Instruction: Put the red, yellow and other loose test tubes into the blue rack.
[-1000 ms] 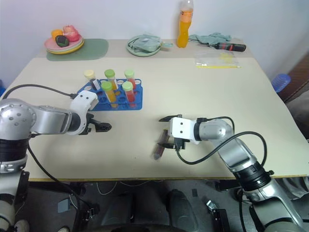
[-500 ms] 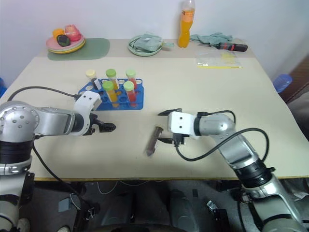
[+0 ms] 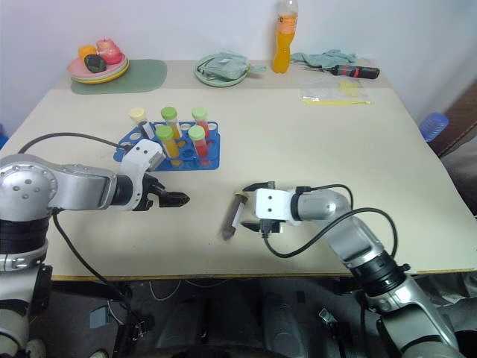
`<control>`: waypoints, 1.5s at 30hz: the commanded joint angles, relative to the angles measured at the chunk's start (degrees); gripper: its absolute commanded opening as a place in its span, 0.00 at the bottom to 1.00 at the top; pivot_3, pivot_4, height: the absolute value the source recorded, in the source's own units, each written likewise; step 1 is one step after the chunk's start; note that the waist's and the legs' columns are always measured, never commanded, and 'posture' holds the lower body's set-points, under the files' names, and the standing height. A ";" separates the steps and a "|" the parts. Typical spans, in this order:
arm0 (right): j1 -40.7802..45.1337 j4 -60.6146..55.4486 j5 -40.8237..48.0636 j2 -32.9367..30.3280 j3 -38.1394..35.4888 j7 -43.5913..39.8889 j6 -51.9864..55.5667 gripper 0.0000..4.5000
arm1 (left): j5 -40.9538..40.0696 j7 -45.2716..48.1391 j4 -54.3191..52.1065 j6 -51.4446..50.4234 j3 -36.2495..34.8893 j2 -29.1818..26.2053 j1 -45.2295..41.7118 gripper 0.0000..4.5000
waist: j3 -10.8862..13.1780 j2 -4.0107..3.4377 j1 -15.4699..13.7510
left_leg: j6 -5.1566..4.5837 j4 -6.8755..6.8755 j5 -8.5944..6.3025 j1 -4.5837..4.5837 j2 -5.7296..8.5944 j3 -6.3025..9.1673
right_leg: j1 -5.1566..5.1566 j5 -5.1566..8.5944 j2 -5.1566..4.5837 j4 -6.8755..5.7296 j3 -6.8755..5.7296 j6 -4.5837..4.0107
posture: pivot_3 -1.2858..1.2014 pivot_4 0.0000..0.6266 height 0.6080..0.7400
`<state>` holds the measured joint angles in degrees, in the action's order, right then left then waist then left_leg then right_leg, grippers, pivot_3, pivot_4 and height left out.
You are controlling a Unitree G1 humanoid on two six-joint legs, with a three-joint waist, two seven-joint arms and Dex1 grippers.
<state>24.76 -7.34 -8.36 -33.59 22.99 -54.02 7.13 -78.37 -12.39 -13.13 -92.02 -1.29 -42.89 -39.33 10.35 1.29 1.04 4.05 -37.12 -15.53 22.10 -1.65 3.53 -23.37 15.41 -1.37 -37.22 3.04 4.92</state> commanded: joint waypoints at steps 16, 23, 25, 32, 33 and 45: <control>4.47 -0.89 1.52 1.03 -3.98 1.05 -0.24 0.96 | -9.18 -6.80 1.48 1.25 -1.57 3.79 -2.82 0.97 | 0.00 0.00 -0.24 | 0.01 -0.01 0.00 0.02 0.05 0.01 | 0.01 0.00 -0.07 0.01 -0.01 0.01 | 0.52 0.24 1.00; 2.73 -2.34 3.73 -2.41 -7.04 -0.51 0.72 0.96 | -16.33 -15.21 2.13 4.52 3.55 2.63 -4.73 0.97 | 0.00 0.00 -0.15 | 0.00 -0.01 0.00 0.00 0.05 0.02 | 0.02 0.00 -0.06 -0.01 -0.01 0.01 | 0.52 0.24 1.00; 2.23 -2.46 3.80 -2.75 -7.19 -0.66 0.67 0.96 | -21.89 -21.41 4.06 8.05 6.46 1.16 -5.62 0.97 | 0.00 0.00 -0.18 | 0.01 -0.01 0.00 0.00 0.04 0.02 | 0.02 0.00 -0.07 -0.02 0.00 0.01 | 0.52 0.24 1.00; 1.32 -3.86 4.45 -2.69 -7.11 -1.08 1.61 0.96 | -34.63 -40.33 6.03 19.35 16.06 -3.72 -9.76 0.97 | 0.00 0.00 -0.39 | 0.01 -0.02 0.01 0.01 0.05 0.04 | 0.01 -0.01 -0.13 -0.01 0.01 0.01 | 0.52 0.24 1.00; 1.26 -3.93 4.43 -2.65 -7.07 -1.08 1.67 0.96 | -34.63 -40.52 5.98 19.49 16.86 -3.84 -9.85 0.97 | 0.00 0.00 -0.37 | 0.01 -0.02 0.01 0.01 0.06 0.02 | 0.02 0.00 -0.14 -0.01 0.01 0.01 | 0.52 0.24 1.00; 0.34 -5.31 5.06 -2.21 -6.47 -1.05 2.44 0.96 | -34.63 -51.45 8.51 22.48 20.17 3.37 -7.50 0.97 | 0.00 0.01 -0.38 | 0.29 -0.01 0.17 0.01 0.09 0.02 | 0.02 0.00 -0.11 0.00 0.00 0.01 | 0.52 0.24 1.00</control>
<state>25.19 -10.09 -4.09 -35.78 17.14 -55.08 9.64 -112.03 -62.10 -4.36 -70.37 18.88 -39.82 -47.06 10.35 1.30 0.66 4.34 -37.13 -15.36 22.11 -1.55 3.55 -23.35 15.41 -1.48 -37.21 3.04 4.94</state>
